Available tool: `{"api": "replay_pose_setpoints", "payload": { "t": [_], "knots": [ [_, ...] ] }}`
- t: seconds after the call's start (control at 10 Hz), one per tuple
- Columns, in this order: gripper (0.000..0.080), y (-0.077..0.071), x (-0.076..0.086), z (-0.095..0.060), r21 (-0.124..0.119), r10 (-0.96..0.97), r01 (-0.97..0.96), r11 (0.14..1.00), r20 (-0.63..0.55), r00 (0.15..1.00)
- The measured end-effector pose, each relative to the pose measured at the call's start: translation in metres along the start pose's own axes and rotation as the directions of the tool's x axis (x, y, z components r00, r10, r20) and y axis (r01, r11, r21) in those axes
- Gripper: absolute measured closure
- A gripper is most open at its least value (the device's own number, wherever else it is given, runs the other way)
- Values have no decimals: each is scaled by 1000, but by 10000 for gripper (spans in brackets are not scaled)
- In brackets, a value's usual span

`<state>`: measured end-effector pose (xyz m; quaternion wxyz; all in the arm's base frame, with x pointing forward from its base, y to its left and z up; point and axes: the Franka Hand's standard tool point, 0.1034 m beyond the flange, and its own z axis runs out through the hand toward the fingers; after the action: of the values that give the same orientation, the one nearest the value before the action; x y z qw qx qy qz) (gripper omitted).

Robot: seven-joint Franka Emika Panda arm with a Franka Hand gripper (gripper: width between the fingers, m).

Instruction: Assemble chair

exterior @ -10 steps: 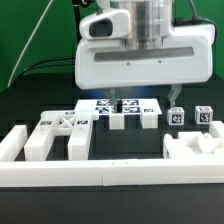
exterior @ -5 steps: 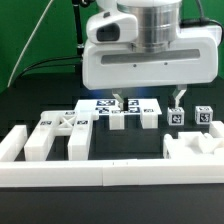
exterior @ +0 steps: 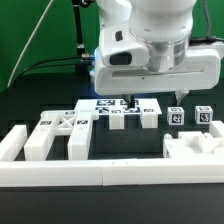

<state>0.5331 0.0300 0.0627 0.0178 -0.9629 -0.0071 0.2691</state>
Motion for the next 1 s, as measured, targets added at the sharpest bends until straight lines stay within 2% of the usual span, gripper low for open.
{"api": "replay_pose_setpoints", "payload": {
  "t": [0.1,0.2,0.4,0.5,0.8,1.0],
  "knots": [
    [151,-1,-6,5,0,0,0,1000,80,997],
    [151,-6,-16,28,-6,-3,4,1000,171,985],
    [151,-13,-32,53,-16,-7,12,1000,289,957],
    [151,-11,-32,51,-14,-4,10,1000,333,943],
    [151,-11,-29,52,-14,-4,9,1000,327,945],
    [151,-8,-32,62,-19,4,3,1000,347,938]
  ]
}}
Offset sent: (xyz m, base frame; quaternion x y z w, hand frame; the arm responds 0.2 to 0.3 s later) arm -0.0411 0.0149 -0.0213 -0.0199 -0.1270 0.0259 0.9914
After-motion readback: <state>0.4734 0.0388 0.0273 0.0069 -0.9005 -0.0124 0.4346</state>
